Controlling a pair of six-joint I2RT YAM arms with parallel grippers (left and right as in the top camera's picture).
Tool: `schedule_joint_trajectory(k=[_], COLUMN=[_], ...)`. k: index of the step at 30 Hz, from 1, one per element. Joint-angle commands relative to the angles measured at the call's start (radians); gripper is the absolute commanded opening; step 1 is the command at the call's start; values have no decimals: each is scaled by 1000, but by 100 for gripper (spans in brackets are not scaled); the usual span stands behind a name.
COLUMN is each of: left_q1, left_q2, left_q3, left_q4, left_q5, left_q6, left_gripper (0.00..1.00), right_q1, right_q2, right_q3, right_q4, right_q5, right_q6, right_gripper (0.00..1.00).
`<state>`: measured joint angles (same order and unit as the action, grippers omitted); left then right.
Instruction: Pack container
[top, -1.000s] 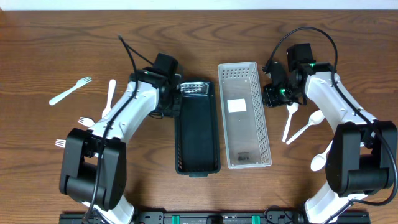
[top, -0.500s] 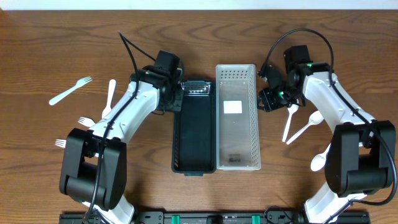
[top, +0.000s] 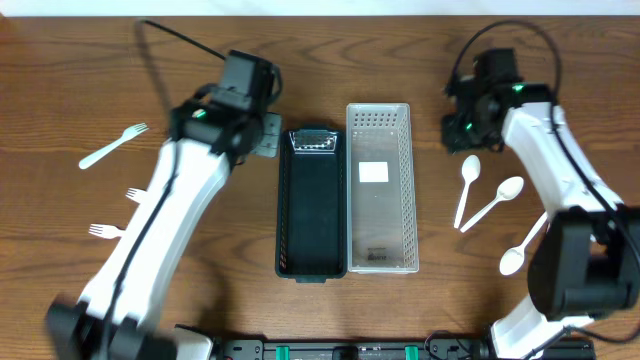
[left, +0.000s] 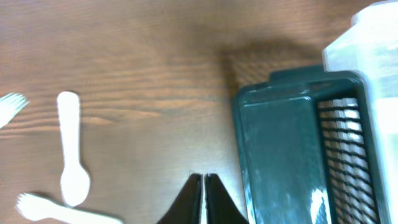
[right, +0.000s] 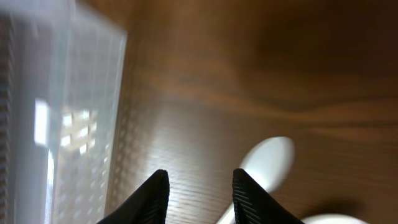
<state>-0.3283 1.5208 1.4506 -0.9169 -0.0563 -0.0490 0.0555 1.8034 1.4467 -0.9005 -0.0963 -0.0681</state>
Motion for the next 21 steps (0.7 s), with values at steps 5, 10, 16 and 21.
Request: schedule_joint_trajectory(k=[5, 10, 16, 21], left_q1=[5, 25, 123, 174], left_q2=[-182, -278, -319, -318], left_q3=[10, 10, 10, 10], left_q4=[-185, -169, -171, -175], left_q5=[-24, -31, -31, -31], left_q6=[-16, -58, -111, -110], left_gripper=[51, 77, 84, 85], right_q1=[-46, -129, -176, -176], right_q2=[-275, -373, -336, -297], right_q3=[92, 91, 22, -138], right_q4=[-92, -249, -315, -224], right_q5=[323, 333, 333, 295], right_q6=[433, 717, 730, 730], right_gripper=[57, 75, 98, 99])
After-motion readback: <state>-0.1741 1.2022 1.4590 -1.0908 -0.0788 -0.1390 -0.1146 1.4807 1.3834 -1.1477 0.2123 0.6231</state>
